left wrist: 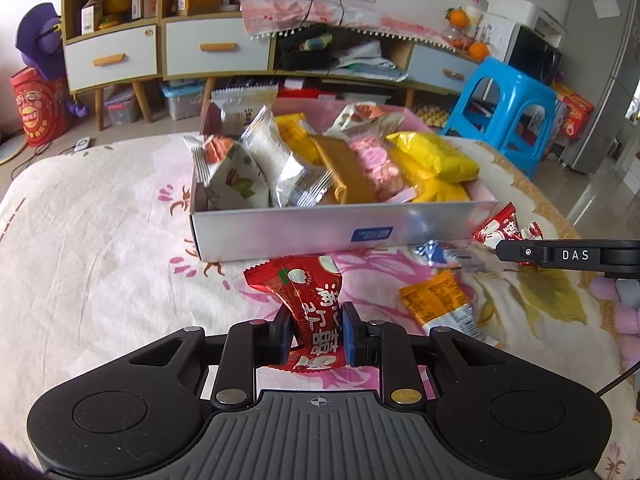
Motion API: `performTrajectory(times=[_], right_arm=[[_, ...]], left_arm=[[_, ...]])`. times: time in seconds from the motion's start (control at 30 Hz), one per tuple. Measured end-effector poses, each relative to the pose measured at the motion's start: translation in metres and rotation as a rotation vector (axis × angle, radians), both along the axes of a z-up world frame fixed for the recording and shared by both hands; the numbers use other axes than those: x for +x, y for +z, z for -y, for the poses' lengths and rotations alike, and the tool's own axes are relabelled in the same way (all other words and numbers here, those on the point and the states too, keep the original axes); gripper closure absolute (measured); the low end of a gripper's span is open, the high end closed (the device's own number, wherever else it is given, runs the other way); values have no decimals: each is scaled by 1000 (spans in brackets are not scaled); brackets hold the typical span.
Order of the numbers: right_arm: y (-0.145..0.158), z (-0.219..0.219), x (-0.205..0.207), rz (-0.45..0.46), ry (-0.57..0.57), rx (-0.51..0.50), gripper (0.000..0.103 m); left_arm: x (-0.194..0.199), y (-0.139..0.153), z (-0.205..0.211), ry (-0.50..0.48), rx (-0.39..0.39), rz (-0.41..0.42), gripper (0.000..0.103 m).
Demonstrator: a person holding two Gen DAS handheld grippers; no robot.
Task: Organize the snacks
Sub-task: 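Carry the red bag and candy packet into the box and open both tools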
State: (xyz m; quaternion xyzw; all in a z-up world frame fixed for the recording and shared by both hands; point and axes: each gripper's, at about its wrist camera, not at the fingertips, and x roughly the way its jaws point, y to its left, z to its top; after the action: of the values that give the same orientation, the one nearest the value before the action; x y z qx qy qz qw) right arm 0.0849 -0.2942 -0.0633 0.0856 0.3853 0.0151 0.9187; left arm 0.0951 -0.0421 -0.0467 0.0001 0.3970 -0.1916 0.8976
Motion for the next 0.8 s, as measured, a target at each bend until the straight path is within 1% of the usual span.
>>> performTrajectory(times=[0.2,0.37,0.47,0.6,0.8], right_arm=[[21,4,-12,51,-7,30,76],[41,4,-15,89,-7,102,76],[50,-5,-10,101,7,139,76],[58,-22,5,115,26,154,75],[55,-41,32,91,31,250,75]], left_arm=[[-9,21,-6,-9,-52,36,82],[-9,42,-6,-8,-94,83,82],[-3,49,-2,-6,-82,108,82],[14,56,1,11,-78,124,81],[54,50,4,76,-89,95,81]])
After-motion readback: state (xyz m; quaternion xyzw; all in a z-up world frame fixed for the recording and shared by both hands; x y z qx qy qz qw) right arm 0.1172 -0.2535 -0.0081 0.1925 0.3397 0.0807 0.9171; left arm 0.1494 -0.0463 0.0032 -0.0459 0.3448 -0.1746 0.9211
